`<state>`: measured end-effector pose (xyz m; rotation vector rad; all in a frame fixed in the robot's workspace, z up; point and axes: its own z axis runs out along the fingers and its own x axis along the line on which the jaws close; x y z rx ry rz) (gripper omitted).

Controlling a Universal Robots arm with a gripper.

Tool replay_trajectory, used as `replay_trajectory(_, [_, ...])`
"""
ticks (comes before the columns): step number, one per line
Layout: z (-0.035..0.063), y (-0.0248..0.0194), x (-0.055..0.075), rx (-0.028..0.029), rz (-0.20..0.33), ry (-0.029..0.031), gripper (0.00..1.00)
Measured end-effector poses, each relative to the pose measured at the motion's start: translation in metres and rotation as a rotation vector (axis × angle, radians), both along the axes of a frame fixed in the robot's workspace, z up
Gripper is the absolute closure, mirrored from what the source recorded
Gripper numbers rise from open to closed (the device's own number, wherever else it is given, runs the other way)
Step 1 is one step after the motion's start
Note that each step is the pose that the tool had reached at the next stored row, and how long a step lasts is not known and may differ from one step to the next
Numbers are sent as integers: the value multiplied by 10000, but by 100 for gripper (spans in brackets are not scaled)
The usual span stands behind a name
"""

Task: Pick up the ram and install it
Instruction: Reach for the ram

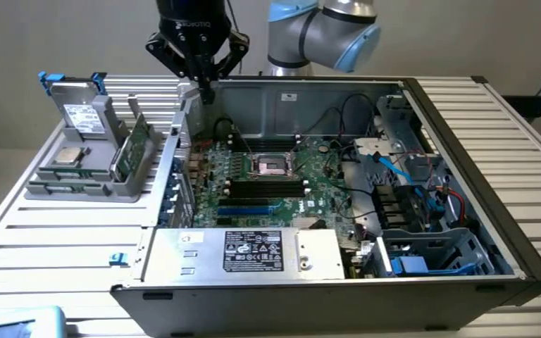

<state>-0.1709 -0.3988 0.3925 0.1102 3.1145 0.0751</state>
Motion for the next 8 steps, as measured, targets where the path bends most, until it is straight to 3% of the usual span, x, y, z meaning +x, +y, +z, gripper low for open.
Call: replay_trajectory(8, [-1, 2, -336, 0, 1, -2, 89])
